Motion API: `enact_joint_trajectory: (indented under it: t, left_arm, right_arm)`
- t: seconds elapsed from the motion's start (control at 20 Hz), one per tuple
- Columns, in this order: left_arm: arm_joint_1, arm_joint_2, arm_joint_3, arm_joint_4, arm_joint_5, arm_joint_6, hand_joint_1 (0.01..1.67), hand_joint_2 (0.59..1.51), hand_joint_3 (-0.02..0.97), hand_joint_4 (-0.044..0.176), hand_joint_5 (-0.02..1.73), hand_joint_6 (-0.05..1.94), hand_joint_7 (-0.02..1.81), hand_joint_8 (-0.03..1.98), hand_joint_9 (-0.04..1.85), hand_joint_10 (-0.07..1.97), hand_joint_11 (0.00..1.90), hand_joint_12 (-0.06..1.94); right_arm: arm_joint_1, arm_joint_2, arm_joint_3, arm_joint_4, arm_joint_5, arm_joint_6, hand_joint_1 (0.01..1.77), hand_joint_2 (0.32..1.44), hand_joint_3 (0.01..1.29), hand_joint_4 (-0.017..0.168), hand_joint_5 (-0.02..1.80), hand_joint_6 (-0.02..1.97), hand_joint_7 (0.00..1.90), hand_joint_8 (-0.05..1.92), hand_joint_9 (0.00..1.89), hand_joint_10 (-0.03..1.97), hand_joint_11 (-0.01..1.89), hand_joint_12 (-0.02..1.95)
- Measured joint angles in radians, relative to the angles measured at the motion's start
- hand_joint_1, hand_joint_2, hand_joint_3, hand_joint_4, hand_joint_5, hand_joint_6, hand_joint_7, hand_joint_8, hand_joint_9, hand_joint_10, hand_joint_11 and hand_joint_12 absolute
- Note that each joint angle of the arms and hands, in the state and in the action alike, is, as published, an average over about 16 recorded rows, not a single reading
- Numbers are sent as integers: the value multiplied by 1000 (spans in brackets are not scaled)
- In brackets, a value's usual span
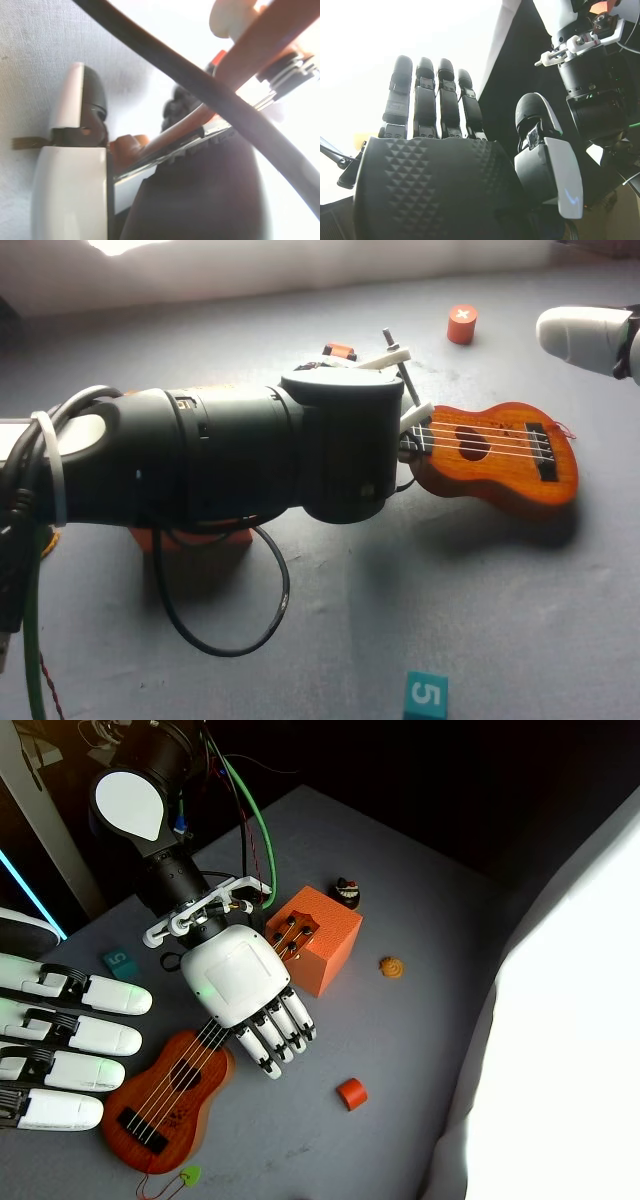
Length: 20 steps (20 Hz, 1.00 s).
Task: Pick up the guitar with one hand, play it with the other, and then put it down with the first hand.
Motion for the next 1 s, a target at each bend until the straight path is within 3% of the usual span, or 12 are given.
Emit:
enact_joint_trajectory:
  t: [0.3, 0.45, 0.7, 1.0]
  left_arm:
    - [0, 0, 0, 0, -3, 0, 1257, 1036, 14, 3, 962, 1537, 942, 1647, 958, 1690, 915, 1821]
    - [0, 0, 0, 0, -9, 0, 1266, 1041, 17, 5, 1162, 1839, 1147, 1908, 1200, 1919, 1203, 1924]
    - [-7, 7, -3, -8, -34, -2, 1358, 1060, 10, 6, 1360, 1925, 1399, 1947, 1497, 1939, 1519, 1932]
    - [-29, 46, -37, -24, -85, -21, 1440, 1069, 1, 2, 1332, 1914, 1366, 1951, 1498, 1933, 1545, 1930]
  right_arm:
    - [0, 0, 0, 0, 0, 0, 116, 1348, 16, -2, 210, 38, 256, 15, 219, 25, 22, 460]
    - [0, 0, 0, 0, 0, 0, 117, 1348, 16, -2, 209, 38, 254, 15, 220, 25, 22, 468]
    - [0, 0, 0, 0, 0, 0, 104, 1348, 16, -2, 202, 38, 243, 16, 211, 25, 22, 453]
    - [4, 0, 7, -13, -5, 7, 79, 1348, 16, -2, 193, 39, 223, 16, 193, 25, 22, 445]
